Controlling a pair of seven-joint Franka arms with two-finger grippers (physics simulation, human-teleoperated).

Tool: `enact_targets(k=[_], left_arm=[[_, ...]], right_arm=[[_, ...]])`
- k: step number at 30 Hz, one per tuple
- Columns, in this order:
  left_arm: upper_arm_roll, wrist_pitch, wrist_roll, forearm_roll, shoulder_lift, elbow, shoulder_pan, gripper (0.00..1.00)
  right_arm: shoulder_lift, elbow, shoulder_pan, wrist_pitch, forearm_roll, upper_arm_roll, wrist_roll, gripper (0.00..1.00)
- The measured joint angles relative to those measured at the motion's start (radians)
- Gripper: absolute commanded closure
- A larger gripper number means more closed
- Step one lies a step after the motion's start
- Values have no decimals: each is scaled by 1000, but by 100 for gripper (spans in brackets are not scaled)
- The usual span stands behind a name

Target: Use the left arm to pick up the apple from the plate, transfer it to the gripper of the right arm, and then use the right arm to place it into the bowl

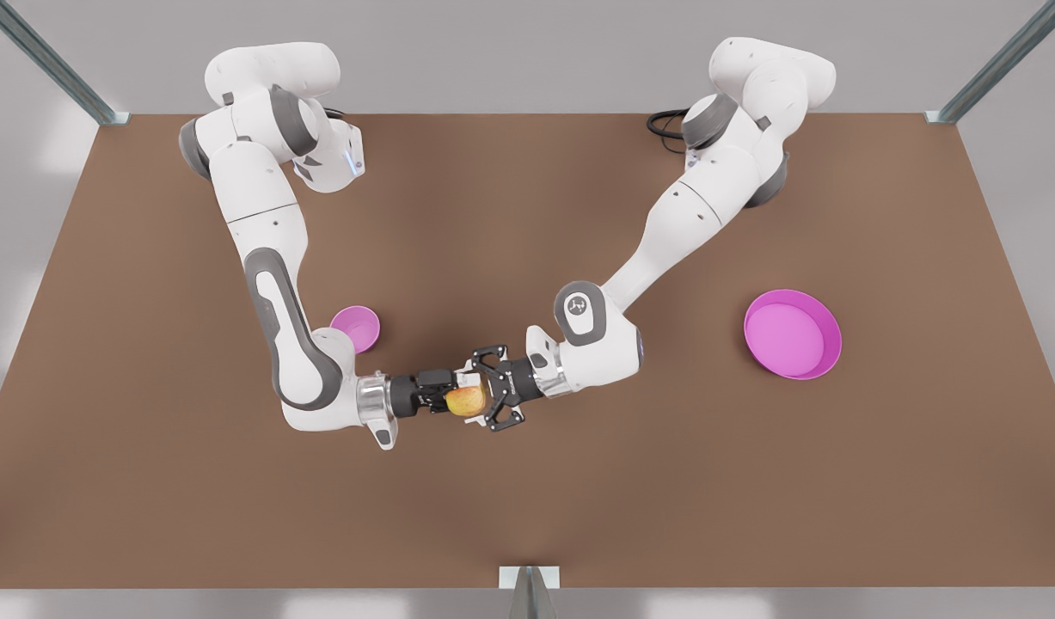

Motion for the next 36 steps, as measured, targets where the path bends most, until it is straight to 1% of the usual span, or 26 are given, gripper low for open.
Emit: enact_targets(k=[6, 15, 19, 20, 21, 22, 23, 24, 26, 27, 29, 30, 31, 32, 34, 36], left_arm=[[1, -2, 2, 1, 0, 0, -1, 0], [12, -3, 4, 3, 0, -6, 26, 0], [28, -4, 5, 10, -2, -38, 59, 0], [46, -5, 4, 14, -11, -56, 71, 0], [112, -8, -9, 37, -53, -106, 79, 0], [204, -16, -40, 105, -140, -204, 81, 0], [294, -43, -85, 209, -232, -286, 83, 0], [367, -112, -142, 349, -334, -328, 86, 0], [453, -314, -276, 634, -520, -339, 91, 0], [492, -422, -346, 739, -592, -329, 90, 0], [575, -612, -478, 865, -733, -320, 95, 0], [580, -690, -540, 900, -800, -324, 138, 0], [543, -757, -598, 928, -858, -338, 217, 0], [522, -815, -654, 950, -883, -336, 266, 0], [503, -911, -765, 979, -868, -283, 284, 0], [499, -980, -865, 995, -860, -266, 281, 0]], right_arm=[[-2, 0, -7, -2, -4, 0, 6, 31], [-71, -55, -51, -29, -42, 0, 19, 31], [-135, -128, -94, -50, -90, 0, 28, 30], [-153, -154, -110, -56, -104, 0, 30, 30], [-178, -188, -127, -62, -122, 0, 31, 30], [-202, -225, -148, -67, -146, 0, 32, 30], [-220, -254, -169, -73, -173, 0, 31, 30], [-245, -291, -188, -79, -206, 0, 30, 30], [-301, -387, -227, -89, -265, 0, 21, 30], [-321, -421, -249, -96, -295, 0, 15, 30], [-358, -483, -293, -113, -354, 0, -1, 30], [-376, -511, -315, -121, -383, 0, -10, 30], [-400, -538, -337, -131, -415, 0, -19, 30], [-424, -565, -358, -141, -450, 0, -28, 30], [-462, -597, -400, -160, -529, 0, -46, 30], [-485, -611, -421, -174, -610, 0, -63, 30]])
